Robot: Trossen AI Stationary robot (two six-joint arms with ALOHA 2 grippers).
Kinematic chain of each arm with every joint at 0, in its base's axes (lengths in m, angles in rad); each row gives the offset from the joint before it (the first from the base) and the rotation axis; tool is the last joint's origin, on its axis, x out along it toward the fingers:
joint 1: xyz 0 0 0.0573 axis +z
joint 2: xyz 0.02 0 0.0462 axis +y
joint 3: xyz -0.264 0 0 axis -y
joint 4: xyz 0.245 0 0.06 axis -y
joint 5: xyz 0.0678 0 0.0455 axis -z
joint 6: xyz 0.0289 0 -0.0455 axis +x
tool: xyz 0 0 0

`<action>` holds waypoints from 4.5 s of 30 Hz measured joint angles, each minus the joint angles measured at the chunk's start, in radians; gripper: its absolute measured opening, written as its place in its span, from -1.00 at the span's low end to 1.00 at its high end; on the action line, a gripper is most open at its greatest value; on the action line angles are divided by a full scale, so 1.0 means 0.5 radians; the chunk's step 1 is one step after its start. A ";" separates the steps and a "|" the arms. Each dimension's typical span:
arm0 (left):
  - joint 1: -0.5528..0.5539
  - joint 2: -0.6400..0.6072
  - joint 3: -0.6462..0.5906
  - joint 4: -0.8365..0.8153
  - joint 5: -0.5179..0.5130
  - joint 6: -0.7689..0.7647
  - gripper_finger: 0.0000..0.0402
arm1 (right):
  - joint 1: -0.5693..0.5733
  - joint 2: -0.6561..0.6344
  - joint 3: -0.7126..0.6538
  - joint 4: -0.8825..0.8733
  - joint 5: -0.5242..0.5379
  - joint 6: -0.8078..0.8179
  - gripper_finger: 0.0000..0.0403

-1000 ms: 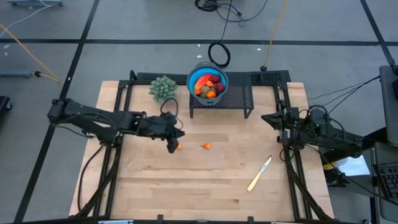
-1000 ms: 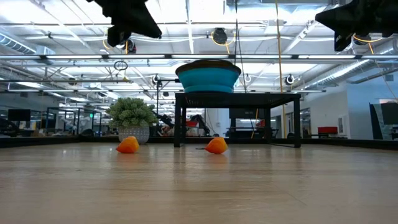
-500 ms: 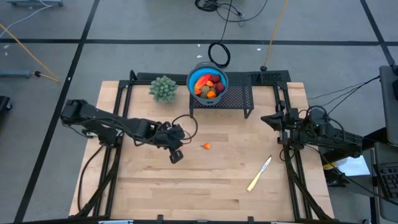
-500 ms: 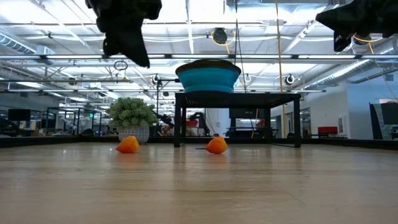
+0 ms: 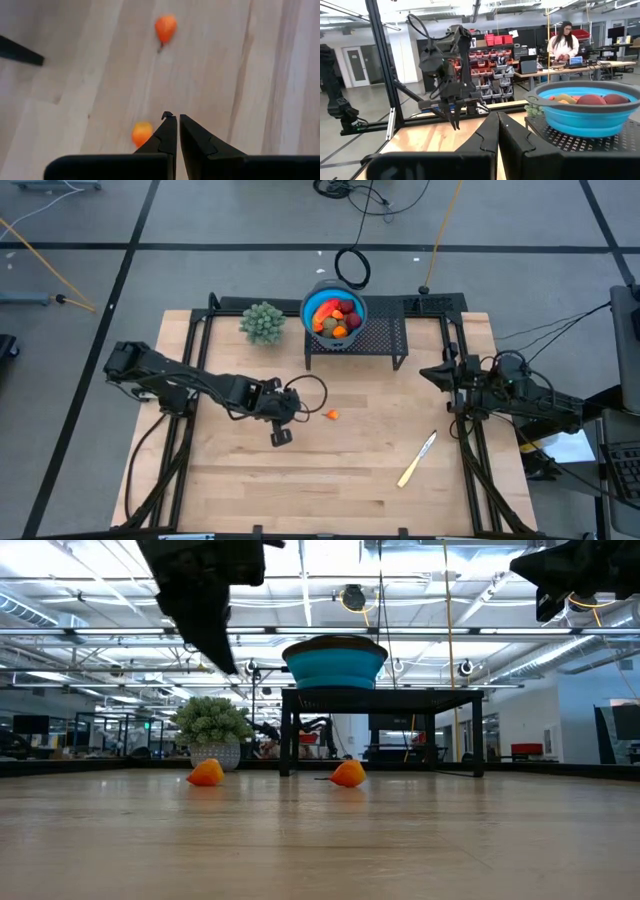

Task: Pick & Place Fruit
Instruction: Put the orange peach into the blue strainer bowl on the shelf

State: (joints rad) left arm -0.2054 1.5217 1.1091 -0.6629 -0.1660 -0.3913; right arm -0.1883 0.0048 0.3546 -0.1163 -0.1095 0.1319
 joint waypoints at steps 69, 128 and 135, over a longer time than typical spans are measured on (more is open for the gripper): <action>0.295 0.315 -0.498 0.532 0.253 0.478 0.44 | 0.001 0.000 0.002 -0.017 0.007 -0.031 -1.00; 0.465 -0.414 -0.517 2.692 1.261 0.306 -0.46 | 0.000 0.001 0.002 -0.017 0.005 -0.113 -1.00; 0.464 -0.415 -0.517 3.159 1.451 0.305 -0.46 | 0.000 0.001 0.002 -0.017 0.005 -0.146 -1.00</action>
State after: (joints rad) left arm 0.0265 1.3144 0.8509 0.9167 0.5593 -0.2390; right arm -0.1883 0.0051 0.3553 -0.1249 -0.1070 0.0589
